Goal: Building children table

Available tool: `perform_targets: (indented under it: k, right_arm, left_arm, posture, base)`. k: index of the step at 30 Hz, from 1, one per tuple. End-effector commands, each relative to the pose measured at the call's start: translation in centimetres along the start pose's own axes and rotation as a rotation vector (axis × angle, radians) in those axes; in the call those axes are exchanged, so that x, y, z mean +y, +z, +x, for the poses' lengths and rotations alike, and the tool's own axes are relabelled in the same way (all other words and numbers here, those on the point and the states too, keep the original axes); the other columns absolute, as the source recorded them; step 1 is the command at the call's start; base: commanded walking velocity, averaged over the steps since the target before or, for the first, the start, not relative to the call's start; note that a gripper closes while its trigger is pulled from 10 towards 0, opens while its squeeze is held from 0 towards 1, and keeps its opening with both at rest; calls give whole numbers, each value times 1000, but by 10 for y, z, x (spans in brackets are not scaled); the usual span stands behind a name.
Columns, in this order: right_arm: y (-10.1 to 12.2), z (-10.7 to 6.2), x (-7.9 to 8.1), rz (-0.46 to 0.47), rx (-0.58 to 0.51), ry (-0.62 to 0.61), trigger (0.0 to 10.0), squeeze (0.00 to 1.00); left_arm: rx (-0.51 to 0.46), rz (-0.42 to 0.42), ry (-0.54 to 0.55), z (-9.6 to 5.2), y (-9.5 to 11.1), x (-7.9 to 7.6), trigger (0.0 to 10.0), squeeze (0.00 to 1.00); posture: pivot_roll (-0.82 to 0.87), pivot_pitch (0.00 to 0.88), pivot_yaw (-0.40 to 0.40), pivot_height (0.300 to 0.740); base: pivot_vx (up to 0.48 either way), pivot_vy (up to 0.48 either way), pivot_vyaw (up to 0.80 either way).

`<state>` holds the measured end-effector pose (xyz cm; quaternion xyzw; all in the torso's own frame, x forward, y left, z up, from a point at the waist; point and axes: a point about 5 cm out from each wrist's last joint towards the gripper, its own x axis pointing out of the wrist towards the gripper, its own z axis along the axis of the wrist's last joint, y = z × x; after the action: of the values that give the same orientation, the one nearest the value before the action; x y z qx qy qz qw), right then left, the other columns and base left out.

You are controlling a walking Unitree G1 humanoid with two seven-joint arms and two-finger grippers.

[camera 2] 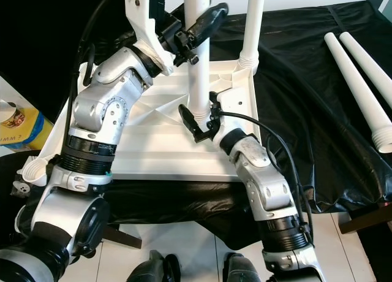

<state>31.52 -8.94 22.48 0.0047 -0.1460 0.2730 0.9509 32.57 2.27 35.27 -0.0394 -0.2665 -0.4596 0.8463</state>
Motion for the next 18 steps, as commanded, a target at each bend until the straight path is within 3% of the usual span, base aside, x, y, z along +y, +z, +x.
perform_targets:
  k: [1,18]
  right_arm:
    - [-3,5,8,0,-2,23,10000,0]
    - [1,14,7,-54,-47,27,10000,0]
  left_arm:
    - [-31,-8,-14,4,6,-7,10000,0]
    - [-32,-54,-64,11,0,-31,10000,0]
  posture:
    - [-112,136,88,740]
    - [-111,118,84,740]
  base:
    - [0,0,0]
    - [0,0,0]
